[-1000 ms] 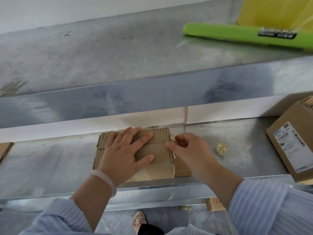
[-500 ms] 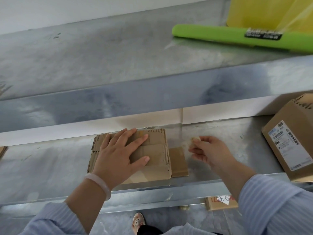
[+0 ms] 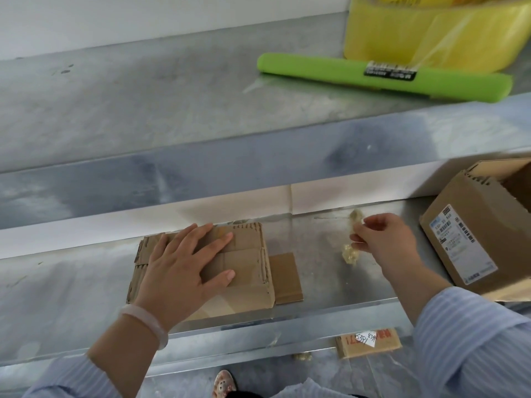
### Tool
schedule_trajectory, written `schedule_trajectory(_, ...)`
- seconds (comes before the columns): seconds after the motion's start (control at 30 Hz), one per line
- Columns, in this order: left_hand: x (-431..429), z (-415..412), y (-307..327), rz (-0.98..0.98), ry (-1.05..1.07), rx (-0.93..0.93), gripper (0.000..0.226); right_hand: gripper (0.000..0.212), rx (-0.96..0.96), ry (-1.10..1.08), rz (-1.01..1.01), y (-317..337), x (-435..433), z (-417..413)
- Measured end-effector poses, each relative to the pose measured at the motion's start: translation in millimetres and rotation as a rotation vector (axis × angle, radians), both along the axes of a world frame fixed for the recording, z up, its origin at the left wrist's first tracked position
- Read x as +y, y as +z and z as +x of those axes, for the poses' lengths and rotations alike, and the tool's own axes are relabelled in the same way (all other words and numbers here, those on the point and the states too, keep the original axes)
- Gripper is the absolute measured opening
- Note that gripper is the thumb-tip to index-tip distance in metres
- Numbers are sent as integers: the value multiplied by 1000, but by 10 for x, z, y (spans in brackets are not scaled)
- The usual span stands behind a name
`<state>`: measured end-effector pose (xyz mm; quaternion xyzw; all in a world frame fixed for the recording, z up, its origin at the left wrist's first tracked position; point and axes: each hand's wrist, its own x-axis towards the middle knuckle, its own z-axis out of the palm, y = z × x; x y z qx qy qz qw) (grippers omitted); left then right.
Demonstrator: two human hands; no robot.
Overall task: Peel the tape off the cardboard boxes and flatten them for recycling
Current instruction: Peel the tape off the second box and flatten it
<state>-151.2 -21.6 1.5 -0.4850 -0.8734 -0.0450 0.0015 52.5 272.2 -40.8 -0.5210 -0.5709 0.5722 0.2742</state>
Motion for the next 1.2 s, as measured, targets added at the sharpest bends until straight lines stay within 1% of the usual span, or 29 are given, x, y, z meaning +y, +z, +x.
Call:
schedule_trajectory(0.07, 1, 1, 2, 2, 2, 0, 65, 3, -25, 1, 5, -19, 45, 33)
schedule_trajectory(0.13, 2, 3, 4, 9, 7, -3, 64, 14, -87, 19, 10, -62, 88, 54)
schedule_trajectory(0.2, 3, 3, 2, 11, 7, -7, 64, 22, -104, 45, 15, -75, 98, 69)
schedule_trajectory(0.23, 3, 0, -1, 9, 7, -6, 65, 22, -109, 54, 37, -80, 101, 73)
schedule_trajectory(0.33, 2, 1, -5, 8, 7, -4, 66, 8, -156, 31, 137, -44, 97, 106)
schedule_trajectory(0.47, 8, 12, 13, 8, 10, -13, 67, 17, -231, 17, 205, 4, 88, 99)
schedule_trajectory(0.53, 7, 24, 22, 9, 14, -17, 67, 20, -263, 20, 206, -9, 94, 84)
schedule_trajectory(0.7, 19, 47, 44, 6, 23, -19, 69, 23, -216, 34, 137, -65, 102, 69)
schedule_trajectory(0.73, 24, 51, 48, 5, 25, -20, 69, 20, -195, 25, 133, -75, 97, 76)
schedule_trajectory(0.8, 27, 59, 52, -9, 30, -20, 70, 5, -147, -7, 130, -79, 98, 88)
schedule_trajectory(0.83, 24, 58, 49, -11, 31, -23, 70, 4, -119, -27, 117, -62, 92, 91)
schedule_trajectory(0.9, 20, 56, 49, -4, 29, -26, 70, 13, -73, -59, 77, -35, 97, 84)
schedule_trajectory(0.97, 17, 53, 48, -12, 28, -17, 71, 7, -64, -49, 65, -4, 99, 70)
schedule_trajectory(1.0, 18, 53, 51, -19, 28, -11, 71, 7, -69, -35, 73, 15, 82, 58)
schedule_trajectory(1.03, 17, 51, 51, -19, 29, -11, 72, 12, -75, -23, 87, 31, 56, 39)
schedule_trajectory(1.1, 11, 57, 63, 42, 30, -45, 72, 19, -83, 12, 132, 83, -47, -22)
schedule_trajectory(1.13, 3, 63, 77, 117, 40, -78, 68, 21, -75, 45, 154, 118, -126, -68)
schedule_trajectory(1.2, -15, 61, 109, 339, 86, -151, 56, 21, -42, 156, 182, 205, -335, -184)
